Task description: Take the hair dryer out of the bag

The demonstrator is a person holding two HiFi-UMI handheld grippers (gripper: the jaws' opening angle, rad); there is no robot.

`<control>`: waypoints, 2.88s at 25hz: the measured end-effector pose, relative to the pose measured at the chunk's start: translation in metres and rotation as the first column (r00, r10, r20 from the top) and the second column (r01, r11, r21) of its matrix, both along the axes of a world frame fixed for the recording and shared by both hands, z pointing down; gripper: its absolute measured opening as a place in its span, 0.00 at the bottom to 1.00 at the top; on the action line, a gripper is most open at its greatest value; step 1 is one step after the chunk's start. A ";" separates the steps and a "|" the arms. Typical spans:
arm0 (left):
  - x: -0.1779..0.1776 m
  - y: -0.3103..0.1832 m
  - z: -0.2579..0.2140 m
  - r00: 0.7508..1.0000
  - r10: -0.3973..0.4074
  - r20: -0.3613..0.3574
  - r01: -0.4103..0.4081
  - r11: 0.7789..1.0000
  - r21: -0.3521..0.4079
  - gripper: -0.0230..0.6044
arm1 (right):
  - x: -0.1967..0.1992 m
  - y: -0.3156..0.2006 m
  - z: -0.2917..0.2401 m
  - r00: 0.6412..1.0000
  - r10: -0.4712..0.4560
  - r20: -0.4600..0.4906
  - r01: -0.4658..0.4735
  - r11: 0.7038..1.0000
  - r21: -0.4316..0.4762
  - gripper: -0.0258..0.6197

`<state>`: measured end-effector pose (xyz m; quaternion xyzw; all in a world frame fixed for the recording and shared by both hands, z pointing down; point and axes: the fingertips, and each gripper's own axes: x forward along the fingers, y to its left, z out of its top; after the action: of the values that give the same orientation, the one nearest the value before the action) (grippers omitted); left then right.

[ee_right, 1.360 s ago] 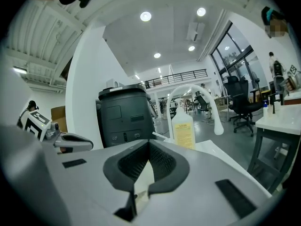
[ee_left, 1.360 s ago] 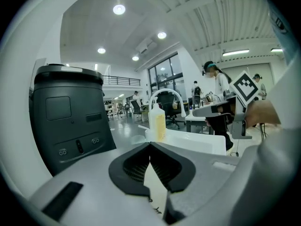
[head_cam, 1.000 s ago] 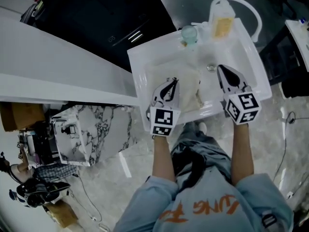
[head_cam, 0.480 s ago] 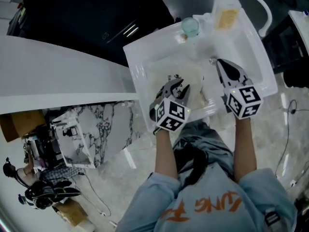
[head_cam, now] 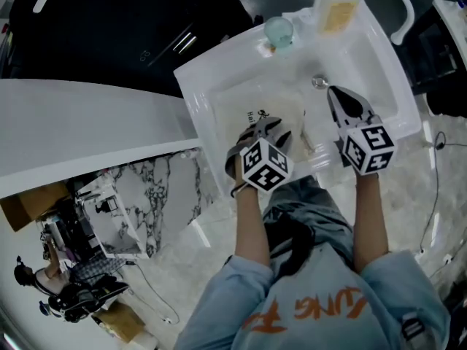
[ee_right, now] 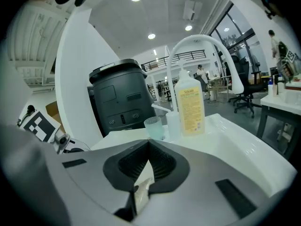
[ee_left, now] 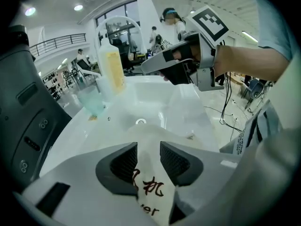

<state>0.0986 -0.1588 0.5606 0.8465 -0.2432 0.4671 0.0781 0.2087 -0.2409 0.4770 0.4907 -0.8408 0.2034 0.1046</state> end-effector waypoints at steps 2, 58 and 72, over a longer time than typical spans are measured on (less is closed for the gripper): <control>0.002 -0.001 0.006 1.000 0.007 0.007 -0.006 1.000 -0.021 0.27 | 0.007 0.000 0.005 1.000 0.019 -0.003 -0.019 1.000 -0.013 0.04; -0.110 -0.008 -0.062 0.705 -0.460 -0.540 0.553 0.833 0.011 0.05 | -0.110 0.032 0.072 0.865 -0.466 -0.187 0.443 0.883 -0.154 0.17; -0.107 0.000 -0.061 0.689 -0.441 -0.575 0.526 0.850 -0.022 0.05 | -0.149 0.056 0.101 0.557 -0.731 -0.394 0.698 0.669 -0.255 0.23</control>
<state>-0.0082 -0.1586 0.4995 0.8538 -0.4571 0.1416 0.2048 0.0599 -0.1846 0.5775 0.1371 -0.9081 0.0485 0.3928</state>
